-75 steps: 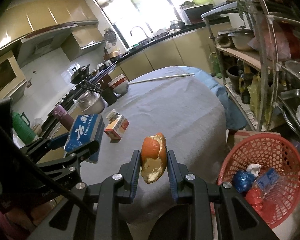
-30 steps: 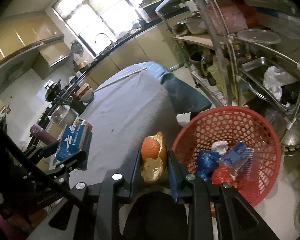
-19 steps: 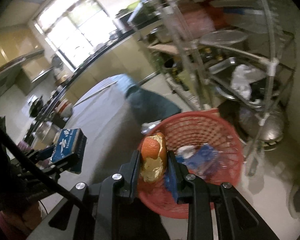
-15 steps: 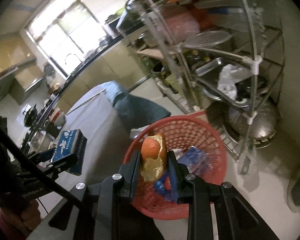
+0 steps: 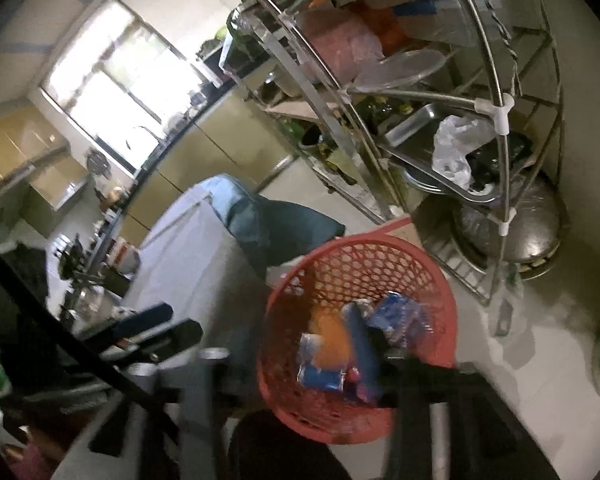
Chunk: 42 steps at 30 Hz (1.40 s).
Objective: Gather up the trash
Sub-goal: 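Open both tools over the red basket to drop the box and peel, then move both tools back over the white-orange medicine box on the table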
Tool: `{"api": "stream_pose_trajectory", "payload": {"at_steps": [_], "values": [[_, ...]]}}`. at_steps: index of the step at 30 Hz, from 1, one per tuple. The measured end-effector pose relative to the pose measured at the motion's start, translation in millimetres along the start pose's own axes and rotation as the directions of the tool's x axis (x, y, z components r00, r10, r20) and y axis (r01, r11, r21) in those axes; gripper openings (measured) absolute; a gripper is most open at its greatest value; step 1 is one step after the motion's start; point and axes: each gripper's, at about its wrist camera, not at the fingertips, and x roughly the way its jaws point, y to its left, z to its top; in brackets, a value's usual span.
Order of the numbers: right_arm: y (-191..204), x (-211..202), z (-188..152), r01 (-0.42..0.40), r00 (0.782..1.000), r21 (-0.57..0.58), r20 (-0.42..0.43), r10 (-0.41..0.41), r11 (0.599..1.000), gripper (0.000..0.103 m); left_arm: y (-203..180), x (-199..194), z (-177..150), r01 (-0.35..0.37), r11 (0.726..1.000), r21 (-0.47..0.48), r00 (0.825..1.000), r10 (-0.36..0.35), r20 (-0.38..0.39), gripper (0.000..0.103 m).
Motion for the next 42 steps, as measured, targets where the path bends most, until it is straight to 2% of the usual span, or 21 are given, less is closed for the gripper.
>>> {"api": "stream_pose_trajectory", "payload": {"at_steps": [3, 8, 11, 15, 17, 18, 22, 27, 30, 35, 38, 42], "values": [[8, -4, 0, -0.004, 1.000, -0.021, 0.028, 0.004, 1.000, 0.068, 15, -7, -7, -0.024, 0.999, -0.023, 1.000, 0.025, 0.010, 0.070], [21, 7, -5, -0.012, 1.000, -0.047, -0.002, 0.012, 0.999, 0.068, 43, -26, -28, -0.140, 0.988, -0.058, 0.989, 0.143, 0.033, 0.070], [36, 19, -11, -0.026, 0.999, -0.077, -0.041, 0.023, 0.997, 0.068, 59, -42, -44, -0.224, 0.972, -0.074, 0.972, 0.229, 0.058, 0.070], [60, 30, -20, -0.049, 0.996, -0.138, -0.075, 0.039, 0.989, 0.068, 89, -69, -73, -0.339, 0.932, -0.130, 0.932, 0.351, 0.086, 0.073], [77, 36, -27, -0.052, 0.995, -0.188, -0.095, 0.034, 0.981, 0.068, 105, -83, -89, -0.399, 0.901, -0.171, 0.904, 0.417, 0.092, 0.073], [84, 38, -31, -0.052, 0.994, -0.206, -0.100, 0.032, 0.977, 0.068, 115, -92, -101, -0.437, 0.878, -0.197, 0.883, 0.460, 0.094, 0.073], [112, 46, -44, -0.074, 0.991, -0.269, -0.131, 0.039, 0.960, 0.068, 147, -114, -137, -0.533, 0.799, -0.278, 0.818, 0.571, 0.069, 0.073], [149, 55, -59, -0.099, 0.986, -0.347, -0.161, 0.045, 0.933, 0.068, 185, -136, -176, -0.594, 0.714, -0.371, 0.767, 0.641, 0.007, 0.073], [169, 61, -69, -0.121, 0.982, -0.385, -0.184, 0.052, 0.915, 0.068, 206, -149, -195, -0.629, 0.655, -0.419, 0.729, 0.684, -0.025, 0.073], [208, 72, -89, -0.169, 0.971, -0.453, -0.229, 0.070, 0.876, 0.068, 236, -172, -222, -0.649, 0.575, -0.498, 0.688, 0.722, -0.064, 0.073], [234, 77, -105, -0.207, 0.962, -0.503, -0.262, 0.081, 0.839, 0.068, 249, -180, -235, -0.658, 0.534, -0.531, 0.670, 0.737, -0.089, 0.074], [260, 78, -127, -0.233, 0.957, -0.576, -0.278, 0.080, 0.783, 0.068, 259, -187, -254, -0.668, 0.497, -0.555, 0.654, 0.747, -0.118, 0.074]]}}
